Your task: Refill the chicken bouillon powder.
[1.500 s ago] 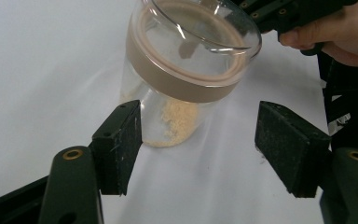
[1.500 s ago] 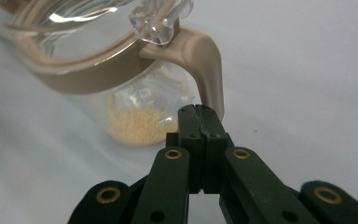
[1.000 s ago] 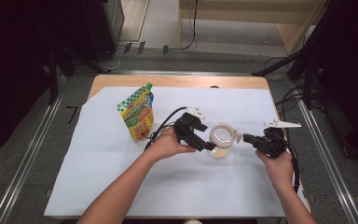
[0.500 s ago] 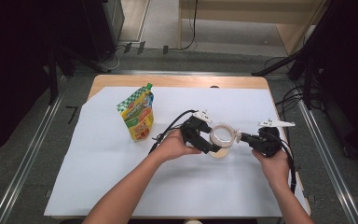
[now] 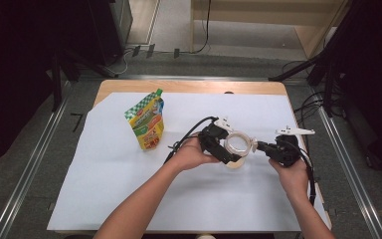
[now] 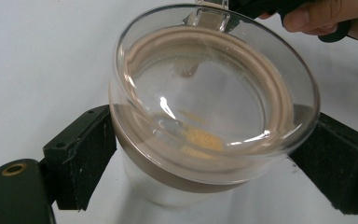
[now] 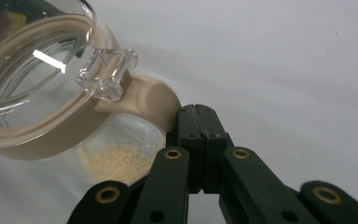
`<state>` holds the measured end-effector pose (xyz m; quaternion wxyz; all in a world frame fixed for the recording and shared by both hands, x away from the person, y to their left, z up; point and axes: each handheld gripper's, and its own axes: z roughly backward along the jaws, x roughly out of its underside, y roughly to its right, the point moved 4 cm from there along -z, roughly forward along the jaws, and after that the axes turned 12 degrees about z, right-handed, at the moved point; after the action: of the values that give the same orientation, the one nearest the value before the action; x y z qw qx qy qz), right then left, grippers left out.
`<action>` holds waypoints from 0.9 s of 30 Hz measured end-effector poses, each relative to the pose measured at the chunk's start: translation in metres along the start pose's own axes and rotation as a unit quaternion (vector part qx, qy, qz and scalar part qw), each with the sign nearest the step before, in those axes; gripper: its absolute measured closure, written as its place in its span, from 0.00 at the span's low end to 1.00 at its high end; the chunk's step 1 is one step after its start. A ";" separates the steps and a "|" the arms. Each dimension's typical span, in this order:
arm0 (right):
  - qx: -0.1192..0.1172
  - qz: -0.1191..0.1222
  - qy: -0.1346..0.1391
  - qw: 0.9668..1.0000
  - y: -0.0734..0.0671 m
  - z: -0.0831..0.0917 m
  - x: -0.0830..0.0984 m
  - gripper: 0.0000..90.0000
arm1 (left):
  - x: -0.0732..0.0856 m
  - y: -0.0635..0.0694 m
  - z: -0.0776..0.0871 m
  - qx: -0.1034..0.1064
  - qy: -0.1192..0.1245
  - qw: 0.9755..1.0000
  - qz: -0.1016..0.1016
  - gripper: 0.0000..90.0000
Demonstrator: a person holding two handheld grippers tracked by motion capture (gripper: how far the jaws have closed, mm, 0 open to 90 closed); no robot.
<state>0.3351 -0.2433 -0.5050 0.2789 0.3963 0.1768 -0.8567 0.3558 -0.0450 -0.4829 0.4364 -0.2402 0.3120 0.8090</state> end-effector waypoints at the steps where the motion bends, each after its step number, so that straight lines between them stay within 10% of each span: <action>1: 0.000 0.000 0.000 1.000 0.000 0.000 0.000 1.00 | 0.000 0.000 0.000 -0.001 -0.002 1.000 -0.001 0.12; 7: 0.000 0.000 0.001 1.000 0.000 0.000 0.000 1.00 | -0.004 0.005 0.001 -0.027 -0.001 0.999 -0.034 0.12; 27: 0.001 0.000 0.002 1.000 -0.001 0.002 0.000 1.00 | -0.011 0.007 0.004 -0.033 -0.022 0.999 -0.034 0.13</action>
<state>0.3332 -0.2433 -0.5042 0.2783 0.3981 0.1761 -0.8562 0.3549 -0.0514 -0.4705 0.4619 -0.2473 0.2669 0.8088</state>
